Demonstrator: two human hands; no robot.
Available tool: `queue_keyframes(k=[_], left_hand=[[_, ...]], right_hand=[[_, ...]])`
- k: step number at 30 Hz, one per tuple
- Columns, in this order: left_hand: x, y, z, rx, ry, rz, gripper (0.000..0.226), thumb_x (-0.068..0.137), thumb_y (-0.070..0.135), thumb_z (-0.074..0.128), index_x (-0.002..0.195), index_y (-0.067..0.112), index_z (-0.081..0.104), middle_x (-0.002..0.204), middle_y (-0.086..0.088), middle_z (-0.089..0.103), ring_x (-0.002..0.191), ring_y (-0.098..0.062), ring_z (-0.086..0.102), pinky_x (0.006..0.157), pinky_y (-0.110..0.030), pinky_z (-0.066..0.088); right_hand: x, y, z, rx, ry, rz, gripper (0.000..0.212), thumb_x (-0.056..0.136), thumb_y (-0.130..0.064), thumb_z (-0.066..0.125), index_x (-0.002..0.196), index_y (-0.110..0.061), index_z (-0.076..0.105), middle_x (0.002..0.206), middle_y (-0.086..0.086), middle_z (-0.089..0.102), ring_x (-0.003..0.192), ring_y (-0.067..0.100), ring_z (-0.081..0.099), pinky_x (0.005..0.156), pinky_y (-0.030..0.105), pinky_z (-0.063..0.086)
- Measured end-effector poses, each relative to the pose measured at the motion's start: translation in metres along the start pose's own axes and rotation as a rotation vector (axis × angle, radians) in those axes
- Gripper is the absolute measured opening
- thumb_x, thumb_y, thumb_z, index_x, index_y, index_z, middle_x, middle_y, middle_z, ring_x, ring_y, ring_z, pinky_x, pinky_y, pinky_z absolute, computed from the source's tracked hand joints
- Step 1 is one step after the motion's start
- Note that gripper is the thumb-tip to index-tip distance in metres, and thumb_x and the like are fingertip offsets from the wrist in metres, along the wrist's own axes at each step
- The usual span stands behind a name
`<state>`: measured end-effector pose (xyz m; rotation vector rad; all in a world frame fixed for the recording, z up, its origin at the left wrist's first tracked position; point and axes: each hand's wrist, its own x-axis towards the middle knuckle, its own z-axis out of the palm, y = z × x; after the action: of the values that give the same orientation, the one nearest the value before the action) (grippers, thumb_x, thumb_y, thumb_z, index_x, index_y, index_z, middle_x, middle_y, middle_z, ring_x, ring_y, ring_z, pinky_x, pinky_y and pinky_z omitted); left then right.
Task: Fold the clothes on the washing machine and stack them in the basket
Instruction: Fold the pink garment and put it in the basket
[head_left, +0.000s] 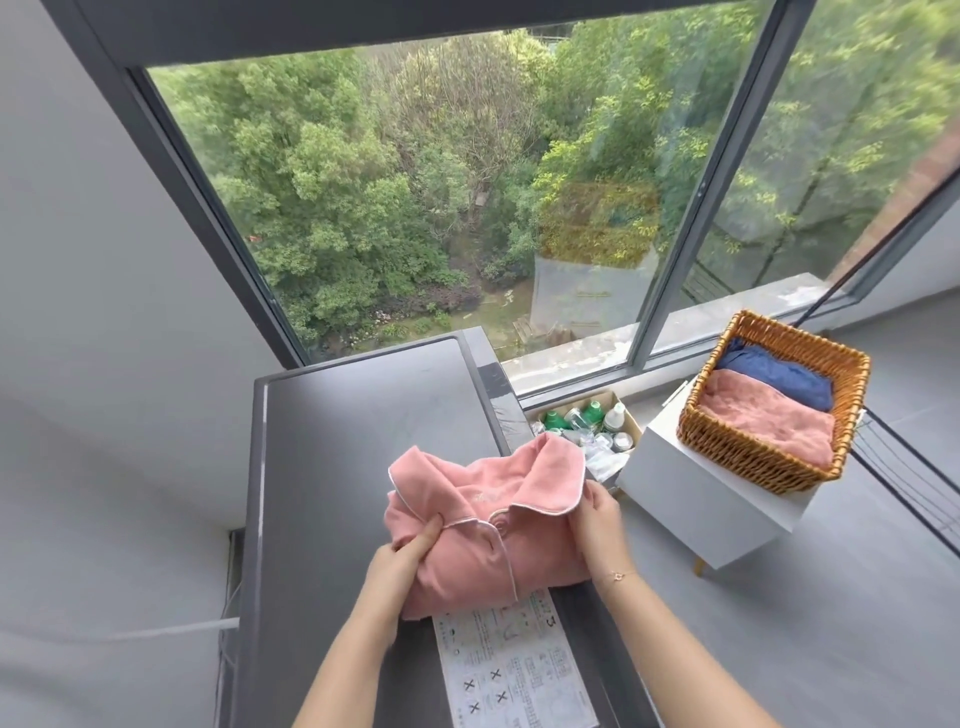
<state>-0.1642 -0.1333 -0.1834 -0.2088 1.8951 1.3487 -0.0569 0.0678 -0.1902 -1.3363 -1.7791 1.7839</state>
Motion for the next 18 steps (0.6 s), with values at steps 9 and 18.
queue_keyframes(k=[9, 18], left_hand=[[0.012, -0.009, 0.016, 0.02, 0.298, 0.061, 0.043, 0.086, 0.055, 0.06, 0.083, 0.012, 0.065, 0.083, -0.007, 0.07, 0.086, -0.029, 0.066, 0.085, -0.041, 0.053], [0.011, -0.012, 0.02, 0.106, 0.535, 0.169, 0.041, 0.091, 0.05, 0.054, 0.086, 0.009, 0.054, 0.081, -0.004, 0.063, 0.084, -0.032, 0.059, 0.07, -0.035, 0.041]], right_hand=[[0.017, -0.007, 0.015, -0.414, -0.002, -0.005, 0.036, 0.089, -0.049, 0.054, 0.096, -0.016, 0.063, 0.101, 0.014, 0.07, 0.096, 0.034, 0.063, 0.073, 0.037, 0.048], [0.029, -0.001, 0.019, -0.421, 0.15, -0.005, 0.036, 0.088, -0.025, 0.046, 0.088, 0.003, 0.068, 0.093, 0.026, 0.067, 0.09, 0.043, 0.06, 0.063, 0.03, 0.03]])
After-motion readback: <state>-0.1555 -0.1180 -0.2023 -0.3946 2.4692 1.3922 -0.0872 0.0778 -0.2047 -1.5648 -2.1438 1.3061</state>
